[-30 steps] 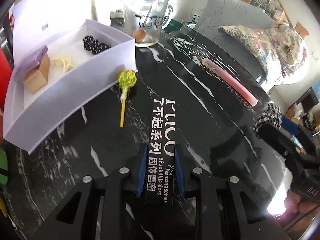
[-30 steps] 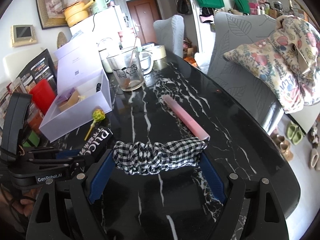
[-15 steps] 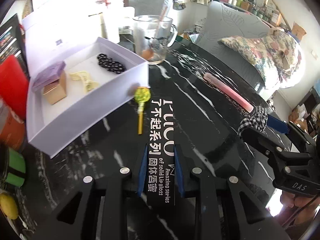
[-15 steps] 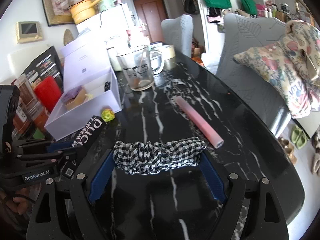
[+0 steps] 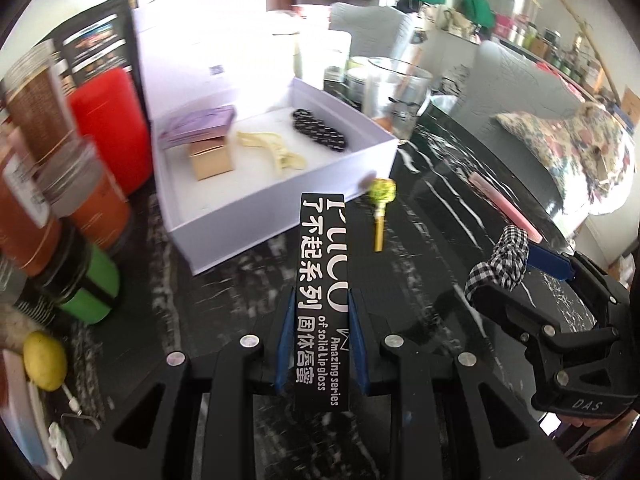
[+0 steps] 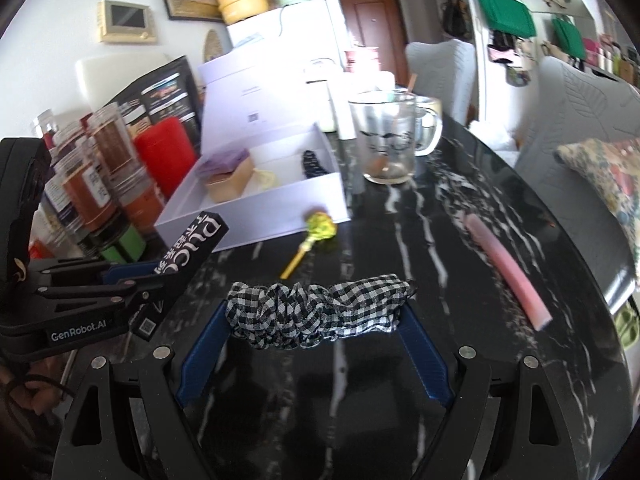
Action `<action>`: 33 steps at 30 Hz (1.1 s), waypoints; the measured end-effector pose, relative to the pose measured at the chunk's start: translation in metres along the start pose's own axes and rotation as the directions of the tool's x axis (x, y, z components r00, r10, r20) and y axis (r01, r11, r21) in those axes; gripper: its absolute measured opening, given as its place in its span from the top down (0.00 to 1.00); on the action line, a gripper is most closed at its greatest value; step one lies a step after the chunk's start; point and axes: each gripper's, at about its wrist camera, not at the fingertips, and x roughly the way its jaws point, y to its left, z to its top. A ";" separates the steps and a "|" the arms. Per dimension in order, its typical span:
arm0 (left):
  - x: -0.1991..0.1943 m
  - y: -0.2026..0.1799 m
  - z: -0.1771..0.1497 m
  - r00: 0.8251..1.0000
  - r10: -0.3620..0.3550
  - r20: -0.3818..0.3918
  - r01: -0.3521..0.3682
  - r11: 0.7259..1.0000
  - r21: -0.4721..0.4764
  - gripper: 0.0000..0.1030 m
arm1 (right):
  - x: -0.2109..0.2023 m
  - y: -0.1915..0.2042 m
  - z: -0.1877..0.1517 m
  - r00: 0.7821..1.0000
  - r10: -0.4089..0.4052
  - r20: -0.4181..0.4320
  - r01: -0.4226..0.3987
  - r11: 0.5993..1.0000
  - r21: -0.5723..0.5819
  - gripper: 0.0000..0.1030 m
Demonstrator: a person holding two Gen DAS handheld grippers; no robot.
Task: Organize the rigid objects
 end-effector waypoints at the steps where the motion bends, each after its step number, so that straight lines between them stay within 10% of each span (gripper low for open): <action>1: -0.002 0.003 -0.002 1.000 0.007 0.003 -0.007 1.000 -0.010 0.76 | 0.001 0.006 0.001 1.000 0.011 -0.001 -0.011 1.000 -0.014 0.17; 33: -0.026 0.046 0.056 0.987 0.037 0.157 -0.024 0.997 -0.079 0.76 | 0.012 0.052 0.073 0.990 0.133 0.054 -0.120 0.973 -0.195 0.17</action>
